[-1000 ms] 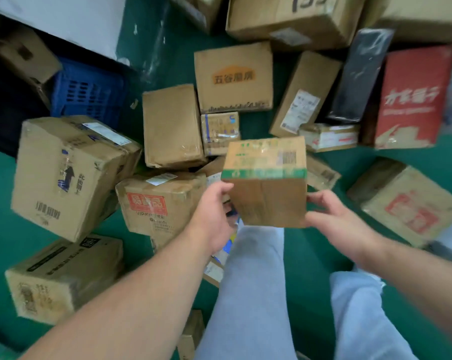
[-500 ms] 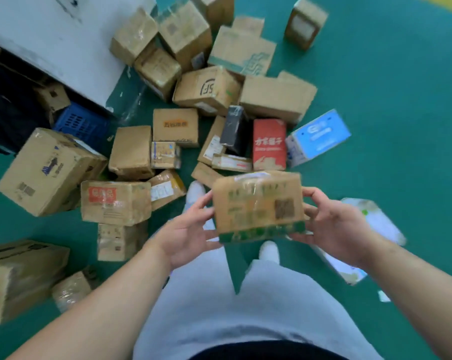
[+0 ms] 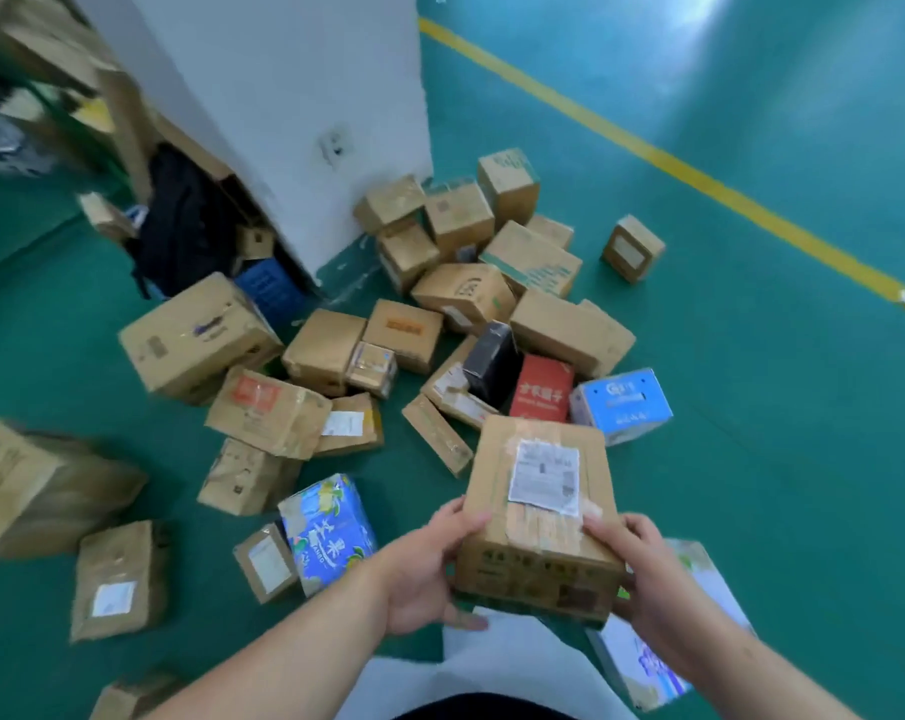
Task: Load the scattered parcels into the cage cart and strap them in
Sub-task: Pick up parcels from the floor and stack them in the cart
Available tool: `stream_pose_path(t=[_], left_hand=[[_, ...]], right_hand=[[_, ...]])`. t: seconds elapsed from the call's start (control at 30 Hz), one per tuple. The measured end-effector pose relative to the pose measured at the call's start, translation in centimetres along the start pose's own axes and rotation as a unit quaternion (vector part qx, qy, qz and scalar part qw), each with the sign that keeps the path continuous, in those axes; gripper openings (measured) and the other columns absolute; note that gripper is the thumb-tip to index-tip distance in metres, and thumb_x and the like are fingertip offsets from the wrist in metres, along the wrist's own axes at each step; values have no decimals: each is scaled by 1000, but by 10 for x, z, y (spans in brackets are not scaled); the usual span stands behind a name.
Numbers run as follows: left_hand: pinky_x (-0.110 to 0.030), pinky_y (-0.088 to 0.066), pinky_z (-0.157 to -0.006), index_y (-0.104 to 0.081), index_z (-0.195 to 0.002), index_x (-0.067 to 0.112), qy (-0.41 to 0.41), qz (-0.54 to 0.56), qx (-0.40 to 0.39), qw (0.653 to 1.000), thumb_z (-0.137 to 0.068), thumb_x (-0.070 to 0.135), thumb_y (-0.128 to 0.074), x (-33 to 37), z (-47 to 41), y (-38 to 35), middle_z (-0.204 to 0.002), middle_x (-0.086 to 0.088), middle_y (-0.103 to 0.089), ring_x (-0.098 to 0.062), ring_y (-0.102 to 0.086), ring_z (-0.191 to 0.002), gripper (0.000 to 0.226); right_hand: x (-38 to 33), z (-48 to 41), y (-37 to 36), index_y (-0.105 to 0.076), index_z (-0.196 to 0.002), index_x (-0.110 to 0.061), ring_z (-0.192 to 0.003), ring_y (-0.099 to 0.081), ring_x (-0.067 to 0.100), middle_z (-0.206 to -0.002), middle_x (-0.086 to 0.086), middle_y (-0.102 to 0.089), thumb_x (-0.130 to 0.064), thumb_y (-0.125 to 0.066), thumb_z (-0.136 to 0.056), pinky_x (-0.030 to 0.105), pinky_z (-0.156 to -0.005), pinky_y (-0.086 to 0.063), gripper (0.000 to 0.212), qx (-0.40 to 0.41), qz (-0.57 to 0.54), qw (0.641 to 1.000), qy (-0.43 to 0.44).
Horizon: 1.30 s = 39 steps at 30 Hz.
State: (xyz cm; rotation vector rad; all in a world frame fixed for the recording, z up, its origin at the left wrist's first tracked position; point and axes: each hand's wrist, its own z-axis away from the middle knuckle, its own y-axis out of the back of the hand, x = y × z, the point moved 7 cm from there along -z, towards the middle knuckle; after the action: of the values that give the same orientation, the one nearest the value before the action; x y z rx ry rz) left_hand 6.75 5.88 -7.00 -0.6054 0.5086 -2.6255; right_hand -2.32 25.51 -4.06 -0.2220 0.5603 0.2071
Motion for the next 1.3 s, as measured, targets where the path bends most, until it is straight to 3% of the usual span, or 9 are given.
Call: stream_pose_path(t=[0.17,0.27,0.37,0.53,0.7,0.83,0.97,1.17,1.3], left_hand=[[-59,-50,-101,-60,-132,39,-7,43,40,998,-87,63,-66,-54,48,30,-125,-7,-72,-29,-69,-116,51],[-44,-56,-92,-65,-123,34,-36,92,93,991,-76,67,-69,-96,86,58,-111,-2,-74,-22,-71,-103,57],[-36,-55,-80,-68,-106,29,-66,178,137,972,-71,62,-76,-152,133,86,-94,-1,-71,-18,-68,-91,49],[-31,-47,-76,-70,-87,28,-104,327,191,920,-53,66,-81,-280,219,131,-91,-3,-64,-18,-61,-85,52],[-25,-37,-63,-56,-85,26,-143,411,244,867,-73,60,-69,-417,308,153,-73,0,-59,-13,-55,-62,39],[-27,-33,-62,-58,-91,29,-169,480,315,801,-52,66,-75,-531,353,159,-75,2,-58,-12,-50,-66,56],[-29,-49,-71,-70,-99,24,-201,631,383,645,-45,68,-89,-631,359,149,-99,-8,-62,-24,-60,-81,73],[-56,-52,-93,-67,-119,21,-217,695,289,621,-61,66,-83,-688,330,93,-119,-17,-69,-37,-71,-102,75],[-56,-54,-97,-75,-114,15,-219,742,297,560,-45,60,-92,-705,322,75,-112,-22,-74,-40,-71,-106,84]], right_hand=[[41,11,-42,-45,-112,-4,-81,-58,26,-89,12,-62,-40,-81,-75,38,-65,-46,63,-21,73,996,-47],[69,19,-79,-47,-120,-3,-87,-63,28,-101,14,-65,-38,-84,-71,37,-65,-53,70,-53,134,986,-83],[106,30,-127,-57,-128,-13,-106,-69,37,-121,18,-68,-43,-93,-58,52,-85,-58,84,-106,178,966,-157],[177,71,-220,-70,-115,-15,-96,-70,33,-103,16,-76,-59,-70,-82,48,-91,-54,55,-180,308,911,-204],[269,134,-291,-65,-109,-10,-93,-68,36,-103,18,-69,-58,-77,-77,56,-104,-50,58,-212,432,850,-216],[362,195,-323,-58,-107,-5,-90,-60,35,-103,20,-58,-46,-74,-82,50,-96,-52,51,-256,502,786,-253],[442,234,-336,-65,-116,-18,-79,-63,24,-81,10,-68,-42,-75,-80,45,-105,-50,44,-293,546,749,-237],[525,253,-333,-46,-137,-22,-96,-72,36,-120,21,-67,-33,-91,-66,43,-72,-62,84,-260,580,749,-186],[552,248,-334,-49,-133,-24,-107,-67,41,-129,14,-61,-39,-102,-47,55,-92,-57,102,-245,641,709,-159]])
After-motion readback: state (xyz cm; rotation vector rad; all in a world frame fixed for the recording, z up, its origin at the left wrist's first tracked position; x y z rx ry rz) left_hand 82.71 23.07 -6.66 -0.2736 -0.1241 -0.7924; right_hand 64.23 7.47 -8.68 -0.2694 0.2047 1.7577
